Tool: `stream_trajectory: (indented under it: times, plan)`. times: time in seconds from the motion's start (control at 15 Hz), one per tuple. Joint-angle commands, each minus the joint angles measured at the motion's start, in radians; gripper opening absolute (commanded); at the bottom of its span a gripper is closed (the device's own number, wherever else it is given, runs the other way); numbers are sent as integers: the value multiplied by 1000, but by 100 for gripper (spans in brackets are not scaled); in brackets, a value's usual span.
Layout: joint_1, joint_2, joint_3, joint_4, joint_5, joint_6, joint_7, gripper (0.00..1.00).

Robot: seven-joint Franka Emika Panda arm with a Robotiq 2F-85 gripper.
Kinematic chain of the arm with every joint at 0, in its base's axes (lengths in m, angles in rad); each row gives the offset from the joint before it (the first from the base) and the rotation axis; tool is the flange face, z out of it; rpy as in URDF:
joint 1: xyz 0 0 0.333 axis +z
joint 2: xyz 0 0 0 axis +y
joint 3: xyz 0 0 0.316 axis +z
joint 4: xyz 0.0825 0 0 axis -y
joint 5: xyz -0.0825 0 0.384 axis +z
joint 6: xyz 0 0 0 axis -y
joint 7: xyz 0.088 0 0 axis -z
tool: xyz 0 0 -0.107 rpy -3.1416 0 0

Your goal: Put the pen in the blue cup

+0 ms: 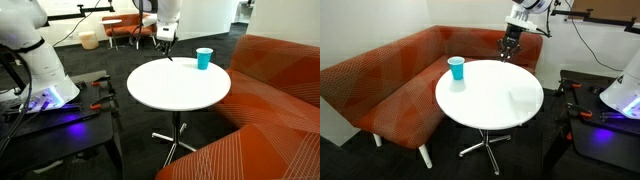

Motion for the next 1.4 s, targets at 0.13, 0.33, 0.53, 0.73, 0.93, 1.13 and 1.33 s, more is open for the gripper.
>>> stream_trajectory:
  times: [0.13, 0.33, 0.53, 0.73, 0.93, 1.13, 1.33]
  plan:
    - [-34, 27, -45, 99, 100, -305, -204, 3]
    - [-44, 62, -58, 163, 132, -459, -286, 3]
    - [-48, 100, -67, 228, 174, -554, -291, 3]
    - [-54, 142, -76, 297, 235, -612, -260, 3]
    - [-56, 186, -86, 371, 306, -632, -224, 3]
    - [-59, 231, -88, 455, 349, -633, -199, 3]
    - [-69, 281, -83, 529, 411, -641, -162, 3]
